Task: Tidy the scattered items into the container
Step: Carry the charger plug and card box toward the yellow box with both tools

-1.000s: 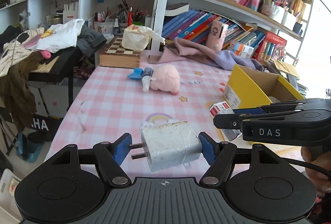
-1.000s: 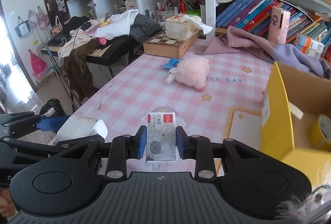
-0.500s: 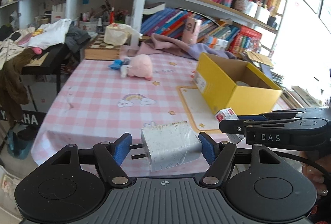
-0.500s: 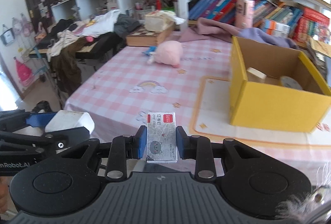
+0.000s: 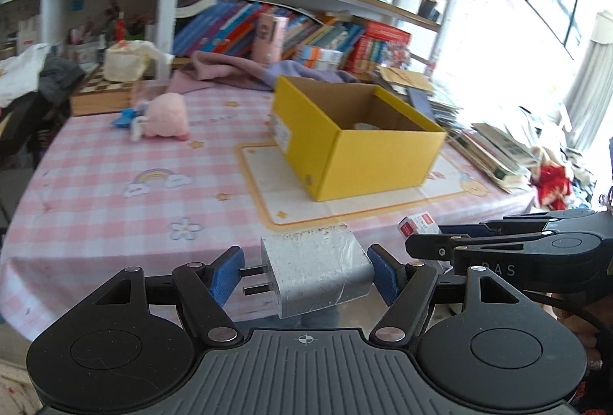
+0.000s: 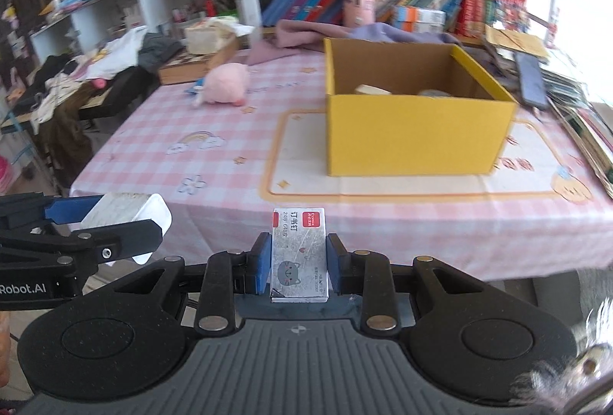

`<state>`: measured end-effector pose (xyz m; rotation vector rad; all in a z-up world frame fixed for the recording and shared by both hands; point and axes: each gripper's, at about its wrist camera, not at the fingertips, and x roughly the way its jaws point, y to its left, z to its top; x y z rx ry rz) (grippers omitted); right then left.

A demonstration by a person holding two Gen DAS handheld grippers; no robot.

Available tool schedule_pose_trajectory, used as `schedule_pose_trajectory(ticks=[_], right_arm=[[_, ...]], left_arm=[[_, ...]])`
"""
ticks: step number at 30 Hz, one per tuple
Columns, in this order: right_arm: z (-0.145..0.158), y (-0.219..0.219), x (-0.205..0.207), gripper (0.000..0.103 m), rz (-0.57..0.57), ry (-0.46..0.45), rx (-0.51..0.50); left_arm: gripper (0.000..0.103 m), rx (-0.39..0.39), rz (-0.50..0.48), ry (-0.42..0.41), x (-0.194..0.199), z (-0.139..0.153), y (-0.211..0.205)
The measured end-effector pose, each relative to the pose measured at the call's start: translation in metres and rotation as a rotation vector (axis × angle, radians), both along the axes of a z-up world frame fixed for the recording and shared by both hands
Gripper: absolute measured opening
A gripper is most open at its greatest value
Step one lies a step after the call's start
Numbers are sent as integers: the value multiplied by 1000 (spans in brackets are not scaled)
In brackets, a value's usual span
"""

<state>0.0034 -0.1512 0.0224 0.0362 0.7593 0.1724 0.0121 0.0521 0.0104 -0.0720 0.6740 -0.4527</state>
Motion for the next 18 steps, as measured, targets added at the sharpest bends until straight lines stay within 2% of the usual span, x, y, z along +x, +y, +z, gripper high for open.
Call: schedule_pose_trajectory(ticks=[8,18], right_arm=[[-2,-26,-18,28,-92,12,-4],[-3,-55,-15,28,-148,22,4]], left_arm=[[71,-1,-94,6,-1,-2,-27],[71,6,-161,4,10,0,-57]])
